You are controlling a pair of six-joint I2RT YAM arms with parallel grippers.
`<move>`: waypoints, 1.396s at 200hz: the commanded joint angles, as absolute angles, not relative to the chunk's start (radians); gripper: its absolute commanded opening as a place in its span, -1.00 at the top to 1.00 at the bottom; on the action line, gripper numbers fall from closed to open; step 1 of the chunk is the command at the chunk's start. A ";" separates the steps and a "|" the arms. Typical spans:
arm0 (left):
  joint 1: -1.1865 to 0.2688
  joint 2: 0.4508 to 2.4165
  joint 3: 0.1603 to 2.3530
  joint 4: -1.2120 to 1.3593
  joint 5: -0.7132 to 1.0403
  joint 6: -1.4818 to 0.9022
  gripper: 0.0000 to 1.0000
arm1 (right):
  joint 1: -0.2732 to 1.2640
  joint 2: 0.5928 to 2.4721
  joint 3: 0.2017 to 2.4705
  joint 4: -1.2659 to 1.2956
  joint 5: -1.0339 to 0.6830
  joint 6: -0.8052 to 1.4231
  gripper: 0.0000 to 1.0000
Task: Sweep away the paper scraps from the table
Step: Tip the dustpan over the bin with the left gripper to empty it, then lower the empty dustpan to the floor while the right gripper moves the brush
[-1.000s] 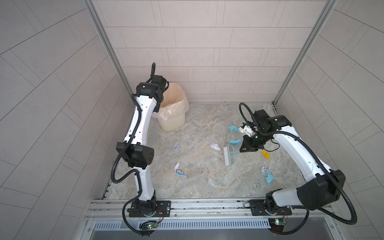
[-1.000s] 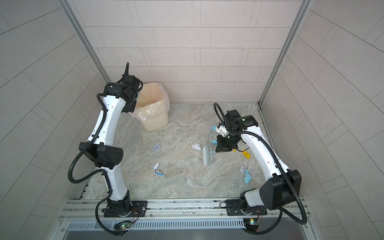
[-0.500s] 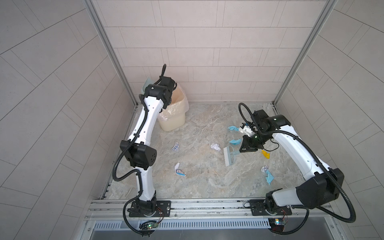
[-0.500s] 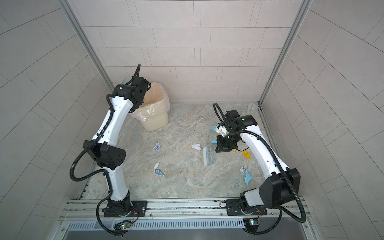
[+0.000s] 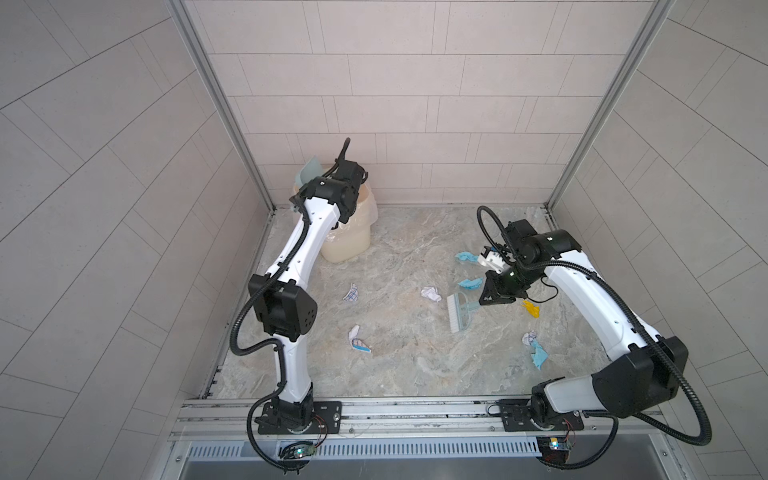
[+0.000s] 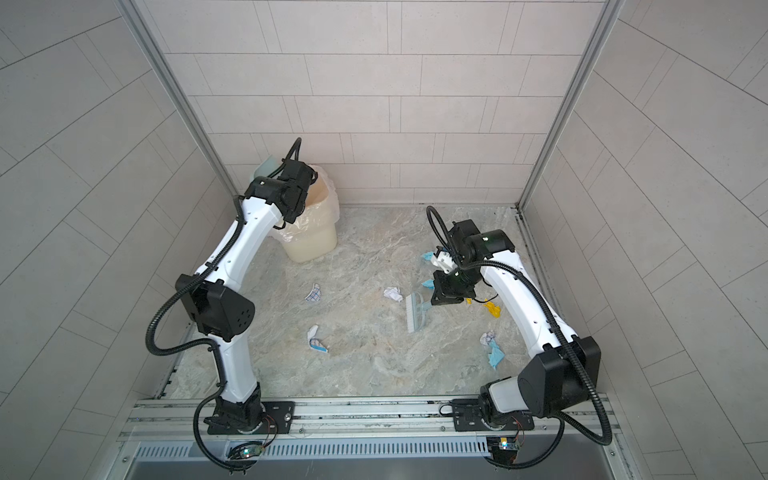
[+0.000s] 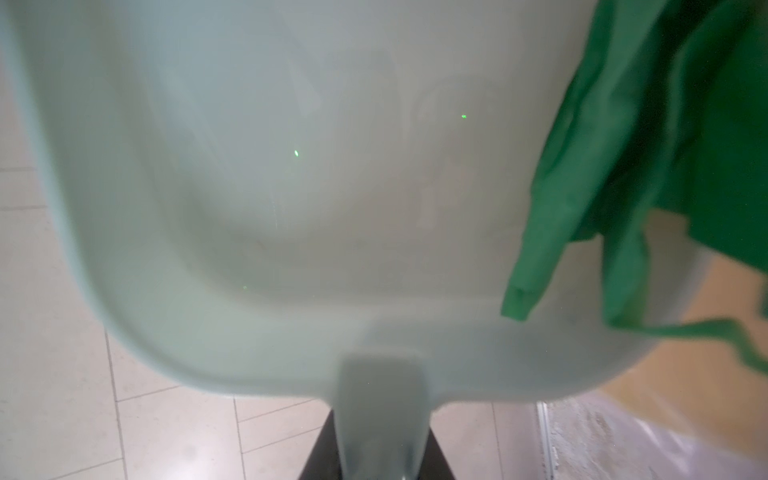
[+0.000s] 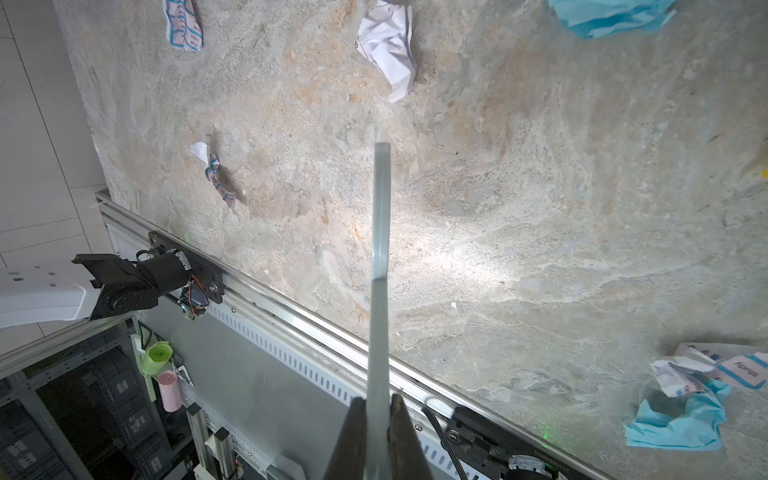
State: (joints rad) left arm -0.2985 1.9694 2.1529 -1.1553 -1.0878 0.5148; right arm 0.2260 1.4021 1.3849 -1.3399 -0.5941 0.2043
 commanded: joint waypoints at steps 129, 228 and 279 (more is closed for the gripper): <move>-0.331 1.837 1.822 -0.336 -1.275 1.344 1.00 | 0.221 1.392 1.362 -1.361 -0.591 0.172 1.00; -0.339 1.801 1.835 -0.328 -1.267 1.268 1.00 | 0.221 1.380 1.385 -1.372 -0.531 0.172 1.00; -0.462 1.812 2.054 -0.829 -1.148 0.751 1.00 | 0.217 1.357 1.433 -1.437 -0.317 0.160 1.00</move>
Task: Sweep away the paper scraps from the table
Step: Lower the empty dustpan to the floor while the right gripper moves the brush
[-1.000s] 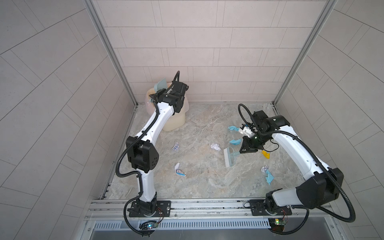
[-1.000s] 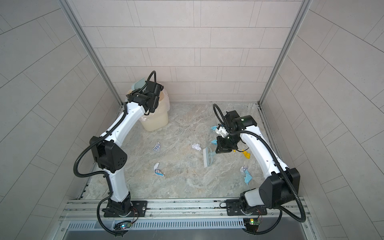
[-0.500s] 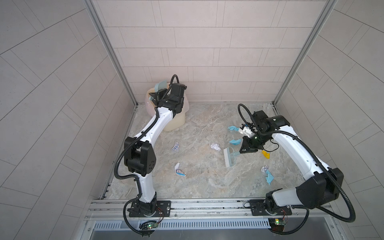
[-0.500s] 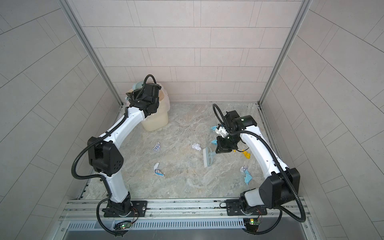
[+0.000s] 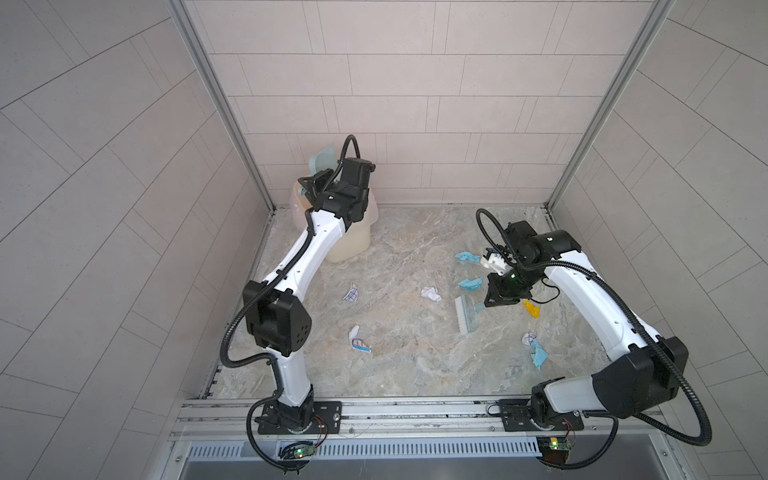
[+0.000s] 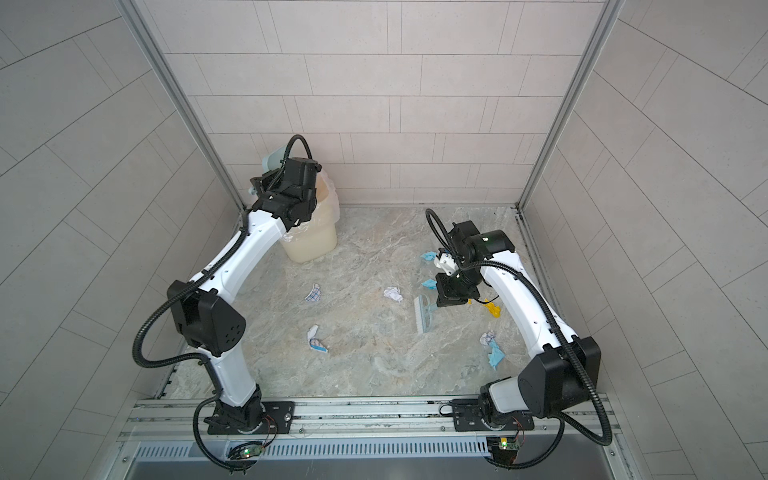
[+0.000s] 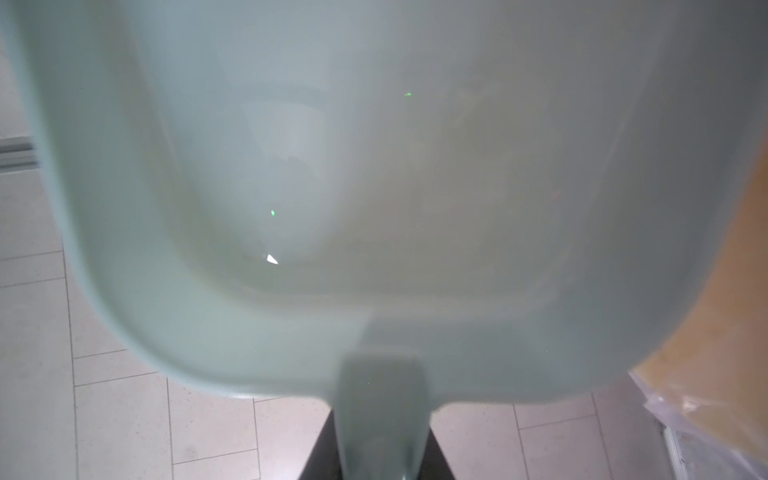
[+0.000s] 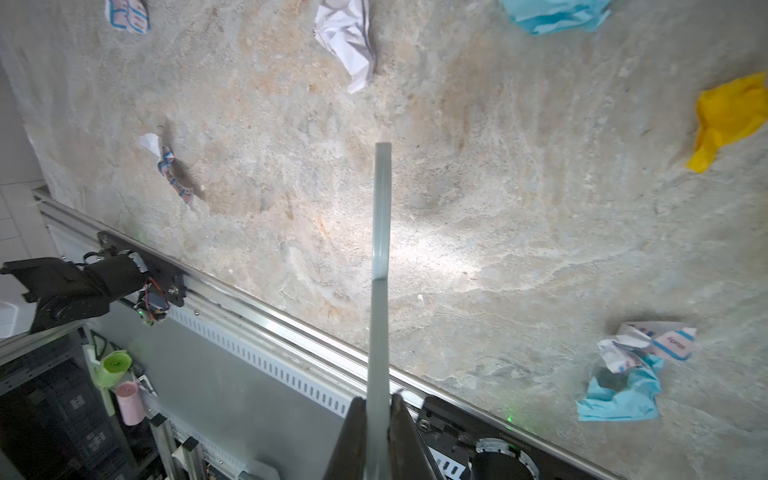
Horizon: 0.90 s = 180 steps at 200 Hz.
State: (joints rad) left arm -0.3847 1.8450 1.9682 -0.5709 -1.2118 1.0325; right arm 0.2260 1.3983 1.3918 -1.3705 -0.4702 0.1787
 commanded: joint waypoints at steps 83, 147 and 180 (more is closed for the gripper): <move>-0.804 1.820 1.968 -1.144 -0.684 0.201 1.00 | 0.150 1.195 1.339 -1.489 0.185 0.360 1.00; -0.976 1.852 1.756 -1.079 -0.317 0.059 1.00 | 0.081 1.128 1.188 -1.463 0.308 0.431 1.00; -1.046 1.828 1.600 -0.928 -0.169 0.046 1.00 | 0.005 1.105 1.103 -1.425 0.284 0.427 1.00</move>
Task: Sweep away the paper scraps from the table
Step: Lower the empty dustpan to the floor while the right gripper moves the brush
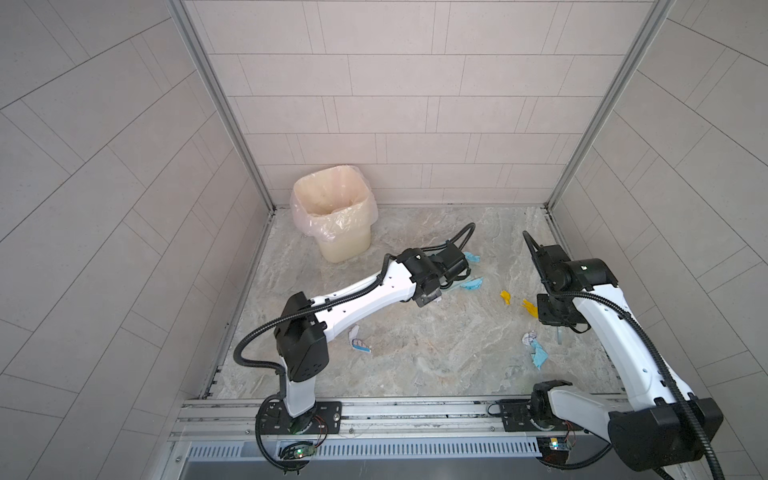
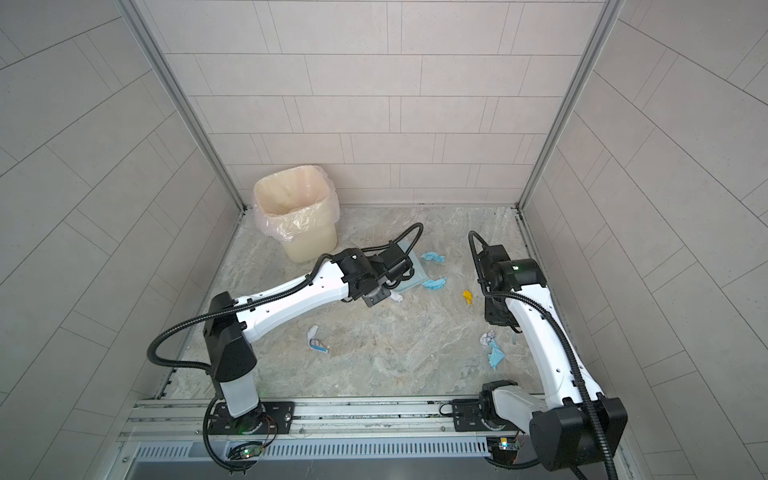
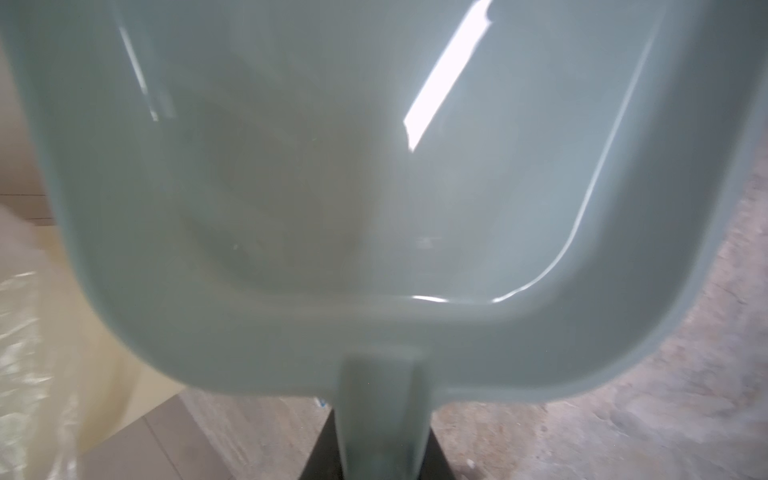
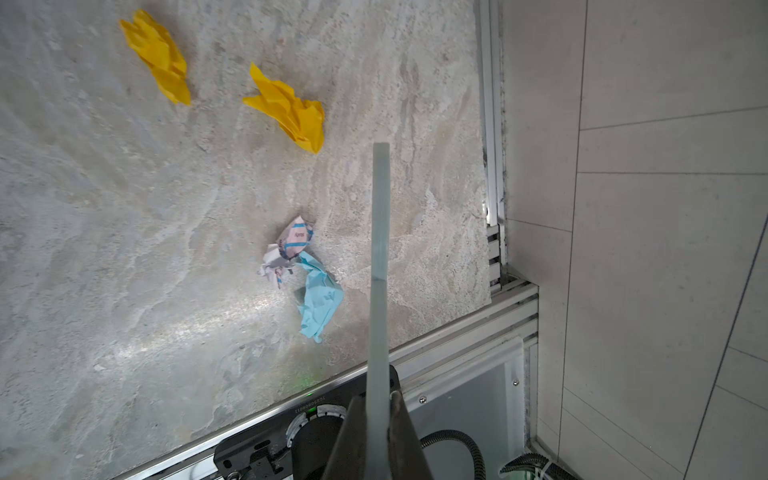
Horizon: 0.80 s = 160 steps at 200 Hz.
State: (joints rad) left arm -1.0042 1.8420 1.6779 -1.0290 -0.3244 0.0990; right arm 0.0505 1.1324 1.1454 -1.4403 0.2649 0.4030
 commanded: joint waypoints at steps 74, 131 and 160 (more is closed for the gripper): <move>-1.109 1.827 1.467 -0.826 -0.090 0.055 1.00 | -0.059 1.161 1.042 -1.342 0.120 0.434 1.00; -1.112 1.806 1.411 -0.813 -0.080 0.055 1.00 | -0.064 1.156 0.990 -1.311 0.058 0.458 1.00; -1.113 1.802 1.388 -0.811 -0.077 0.060 1.00 | -0.060 1.181 0.993 -1.331 0.015 0.457 1.00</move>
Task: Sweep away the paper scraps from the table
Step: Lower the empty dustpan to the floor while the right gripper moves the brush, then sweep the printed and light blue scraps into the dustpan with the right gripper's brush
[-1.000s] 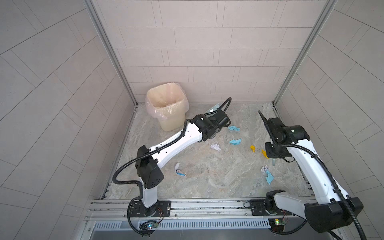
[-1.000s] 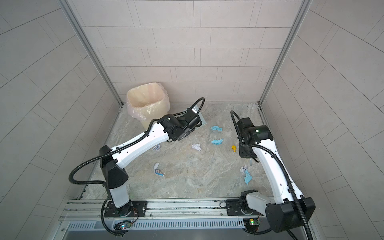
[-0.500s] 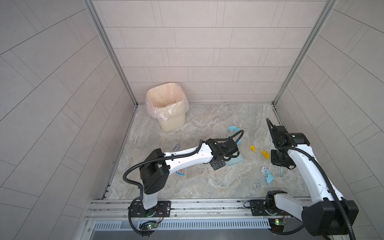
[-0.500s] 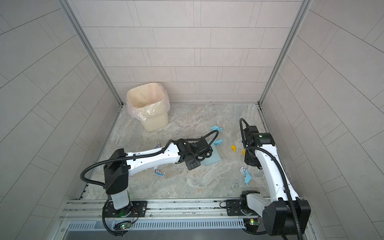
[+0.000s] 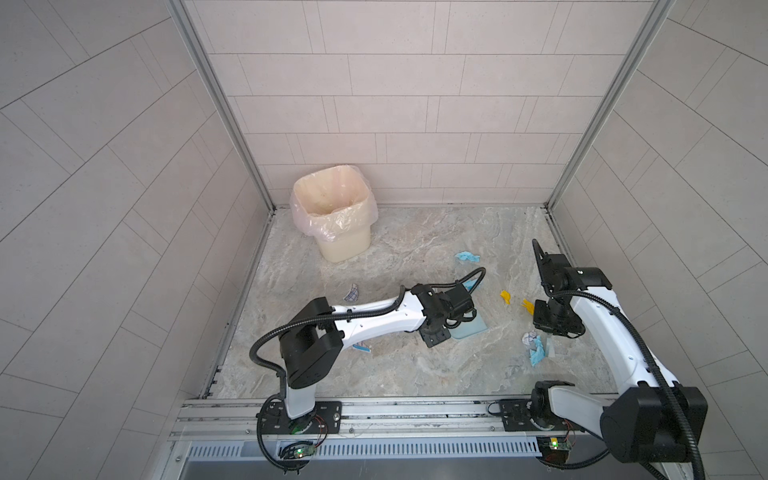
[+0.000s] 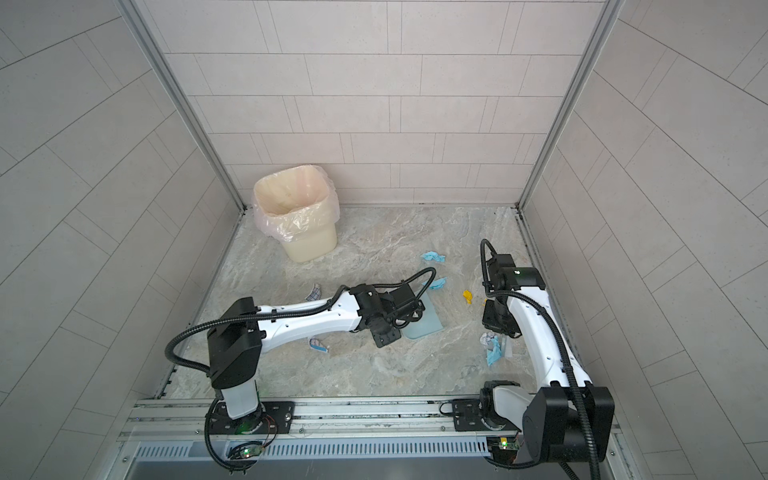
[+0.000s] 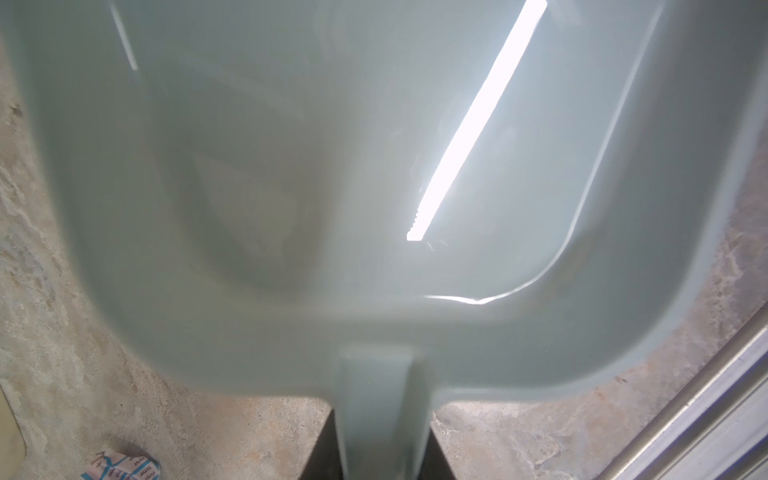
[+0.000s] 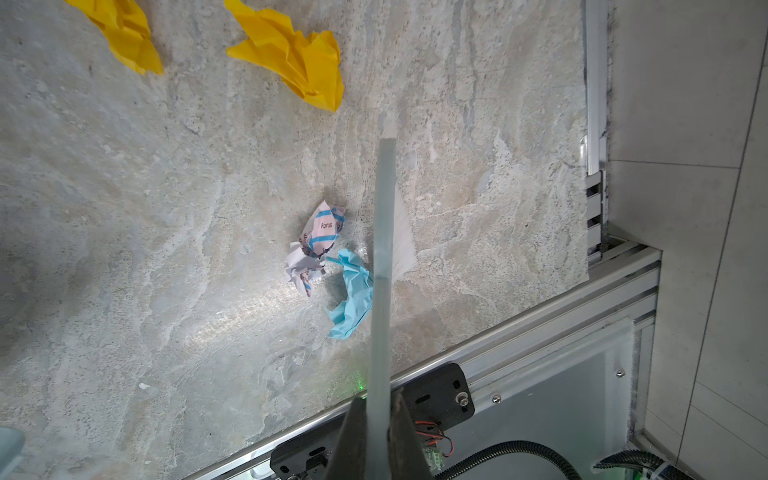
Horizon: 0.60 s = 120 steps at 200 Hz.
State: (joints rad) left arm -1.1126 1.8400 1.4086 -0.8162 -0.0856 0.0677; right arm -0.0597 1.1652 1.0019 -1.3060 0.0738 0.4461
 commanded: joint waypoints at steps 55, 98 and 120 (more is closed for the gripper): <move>-1.113 1.793 1.357 -0.807 -0.078 0.051 1.00 | -0.053 1.125 0.986 -1.341 -0.056 0.419 1.00; -1.114 1.802 1.352 -0.805 -0.075 0.051 1.00 | 0.025 1.107 0.995 -1.347 -0.096 0.456 1.00; -1.115 1.808 1.354 -0.804 -0.074 0.051 1.00 | 0.041 1.100 1.030 -1.393 -0.021 0.485 1.00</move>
State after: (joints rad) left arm -1.1130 1.8309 1.3643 -0.8047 -0.0753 0.0666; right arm 0.0265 1.1175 1.0004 -1.3216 -0.0463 0.4461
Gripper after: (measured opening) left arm 0.211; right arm 0.120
